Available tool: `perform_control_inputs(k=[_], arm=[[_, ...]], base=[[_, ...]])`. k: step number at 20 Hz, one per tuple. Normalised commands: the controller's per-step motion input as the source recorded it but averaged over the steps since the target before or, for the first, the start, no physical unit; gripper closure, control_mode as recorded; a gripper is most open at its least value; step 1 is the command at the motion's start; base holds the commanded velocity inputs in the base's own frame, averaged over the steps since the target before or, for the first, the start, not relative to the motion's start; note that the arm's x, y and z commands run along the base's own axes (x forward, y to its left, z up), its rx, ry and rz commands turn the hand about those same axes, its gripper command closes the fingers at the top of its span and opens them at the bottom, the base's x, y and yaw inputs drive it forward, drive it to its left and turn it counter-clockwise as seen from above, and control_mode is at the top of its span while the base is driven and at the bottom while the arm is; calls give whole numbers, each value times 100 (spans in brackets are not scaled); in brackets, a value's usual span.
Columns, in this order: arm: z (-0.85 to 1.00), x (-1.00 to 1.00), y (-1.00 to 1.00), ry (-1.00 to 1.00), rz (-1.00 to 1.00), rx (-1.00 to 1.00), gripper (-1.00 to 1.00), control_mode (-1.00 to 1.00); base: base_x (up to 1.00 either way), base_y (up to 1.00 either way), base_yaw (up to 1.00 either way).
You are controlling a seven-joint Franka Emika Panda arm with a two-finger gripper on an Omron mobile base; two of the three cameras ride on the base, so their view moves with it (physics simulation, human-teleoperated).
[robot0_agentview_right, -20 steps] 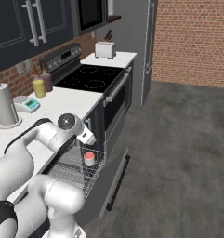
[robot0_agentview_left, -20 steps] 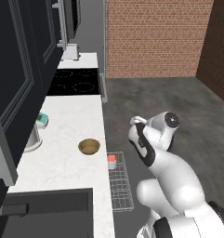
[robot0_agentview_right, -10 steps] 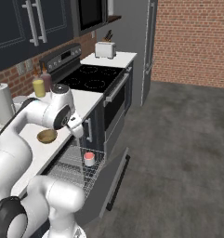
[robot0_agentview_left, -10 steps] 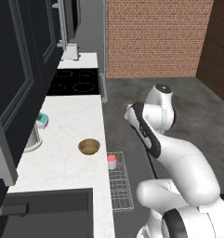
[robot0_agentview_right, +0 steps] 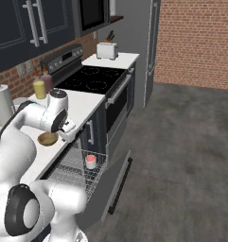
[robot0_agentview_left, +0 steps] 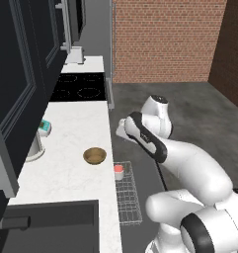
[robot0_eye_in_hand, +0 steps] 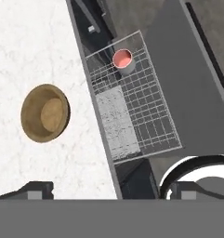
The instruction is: Pick up the cup and bowl from the counter, place them in the dishwasher, and close the dishwasher door.
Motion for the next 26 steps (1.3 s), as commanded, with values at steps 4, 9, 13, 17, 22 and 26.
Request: perform_control_inputs(k=[4, 9, 13, 17, 22, 26], arm=[[-14, 0, 54, 2, 32, 13, -100, -100], [1, 0, 23, 2, 25, 2, -100, -100], [0, 0, 33, 21, 10, -8, -100, -100], [0, 16, 47, 32, 0, -18, -100, -100], [-5, 33, 29, 11, 0, -12, -100, -100], [-18, 8, 0, 0, -3, -6, -100, -100]], base=[[0, 0, 0], [0, 0, 0], [0, 0, 0], [0, 0, 0], [0, 0, 0], [0, 0, 0]])
